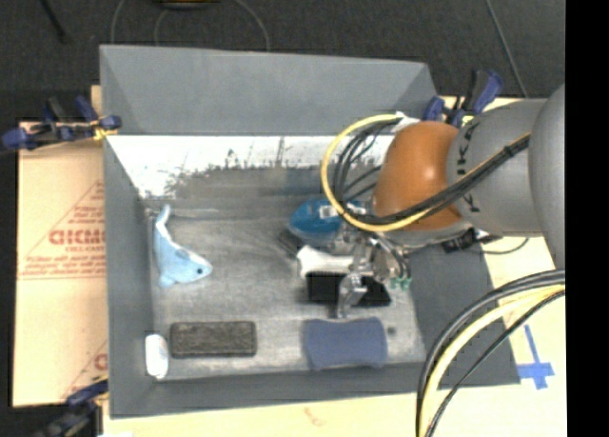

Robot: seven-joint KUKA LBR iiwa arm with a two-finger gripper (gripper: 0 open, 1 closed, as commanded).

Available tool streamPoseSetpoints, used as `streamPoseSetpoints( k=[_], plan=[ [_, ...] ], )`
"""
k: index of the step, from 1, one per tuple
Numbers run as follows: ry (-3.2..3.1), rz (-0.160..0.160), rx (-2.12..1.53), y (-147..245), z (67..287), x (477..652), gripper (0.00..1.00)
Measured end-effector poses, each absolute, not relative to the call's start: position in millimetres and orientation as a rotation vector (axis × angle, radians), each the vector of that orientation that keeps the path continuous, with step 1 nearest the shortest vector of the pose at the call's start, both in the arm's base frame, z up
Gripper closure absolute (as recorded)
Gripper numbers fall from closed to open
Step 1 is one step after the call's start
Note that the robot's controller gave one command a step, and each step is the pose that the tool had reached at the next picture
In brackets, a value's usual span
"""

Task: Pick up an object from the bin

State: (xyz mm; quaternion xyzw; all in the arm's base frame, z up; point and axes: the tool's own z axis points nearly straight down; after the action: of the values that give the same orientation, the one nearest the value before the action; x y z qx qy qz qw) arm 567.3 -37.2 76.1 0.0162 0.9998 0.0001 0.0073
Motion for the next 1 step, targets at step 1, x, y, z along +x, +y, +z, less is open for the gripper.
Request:
streamPoseSetpoints(
  k=[1],
  plan=[
    [3.142, 0.0, 0.049, -37.4, 95.0, 564.3, 1.0]
  ],
)
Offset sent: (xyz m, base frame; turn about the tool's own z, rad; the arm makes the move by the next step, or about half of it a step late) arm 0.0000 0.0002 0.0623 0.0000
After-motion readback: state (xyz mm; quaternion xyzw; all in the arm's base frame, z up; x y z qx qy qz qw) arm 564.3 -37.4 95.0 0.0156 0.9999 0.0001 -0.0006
